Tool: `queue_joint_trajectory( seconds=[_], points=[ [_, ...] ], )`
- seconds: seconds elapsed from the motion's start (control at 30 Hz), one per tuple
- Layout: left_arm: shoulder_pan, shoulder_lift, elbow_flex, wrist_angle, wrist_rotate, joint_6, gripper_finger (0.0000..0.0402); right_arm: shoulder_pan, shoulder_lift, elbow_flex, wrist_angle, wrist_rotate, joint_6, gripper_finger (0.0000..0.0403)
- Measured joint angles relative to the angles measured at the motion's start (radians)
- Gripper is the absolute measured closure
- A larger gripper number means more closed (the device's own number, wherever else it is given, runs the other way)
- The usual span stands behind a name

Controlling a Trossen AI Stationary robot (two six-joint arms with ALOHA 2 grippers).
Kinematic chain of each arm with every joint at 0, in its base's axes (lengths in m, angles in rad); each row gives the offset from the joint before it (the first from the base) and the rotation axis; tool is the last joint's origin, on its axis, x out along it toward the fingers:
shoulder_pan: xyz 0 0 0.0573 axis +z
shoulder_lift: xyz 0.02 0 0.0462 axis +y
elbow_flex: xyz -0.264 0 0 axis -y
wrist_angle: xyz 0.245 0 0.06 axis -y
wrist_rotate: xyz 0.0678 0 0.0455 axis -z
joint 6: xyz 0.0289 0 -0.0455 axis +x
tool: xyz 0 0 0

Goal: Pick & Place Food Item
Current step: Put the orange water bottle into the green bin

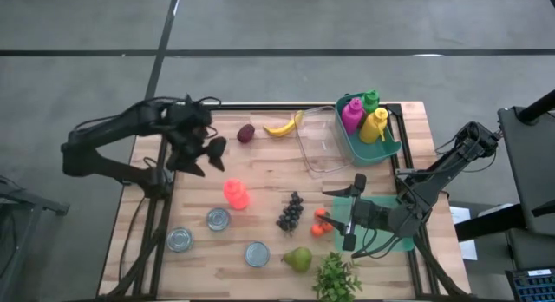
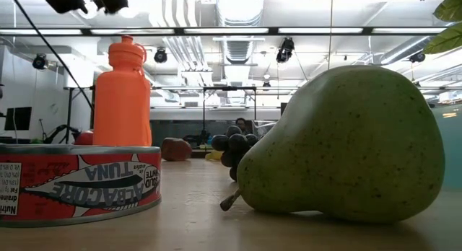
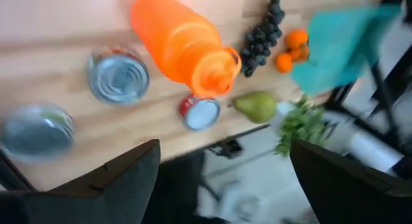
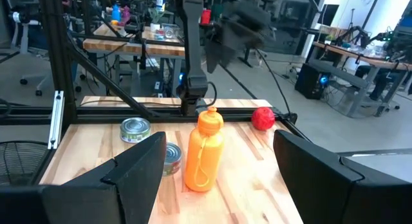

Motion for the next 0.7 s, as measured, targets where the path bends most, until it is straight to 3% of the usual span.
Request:
queue_joint_trajectory(
  seconds=[0.13,0.33,0.47,0.53,0.7],
  points=[
    [-0.118,-0.043,-0.003,0.011,-0.185,0.202,0.0049,0.0,0.0,0.0,0.0,0.0,0.0,0.0117],
    [-0.348,-0.077,-0.056,0.206,-0.564,0.74,0.0049,0.0,0.0,0.0,0.0,0.0,0.0,0.0117],
    [-0.493,-0.09,-0.111,0.38,-0.738,0.815,0.0049,0.0,0.0,0.0,0.0,0.0,0.0,0.0117],
    [-0.507,-0.092,-0.098,0.372,-0.748,0.755,0.0049,0.0,0.0,0.0,0.0,0.0,0.002,0.0117],
    [-0.458,-0.066,-0.022,0.234,-0.562,0.661,0.0049,0.0,0.0,0.0,0.0,0.0,0.002,0.0117]
  ],
)
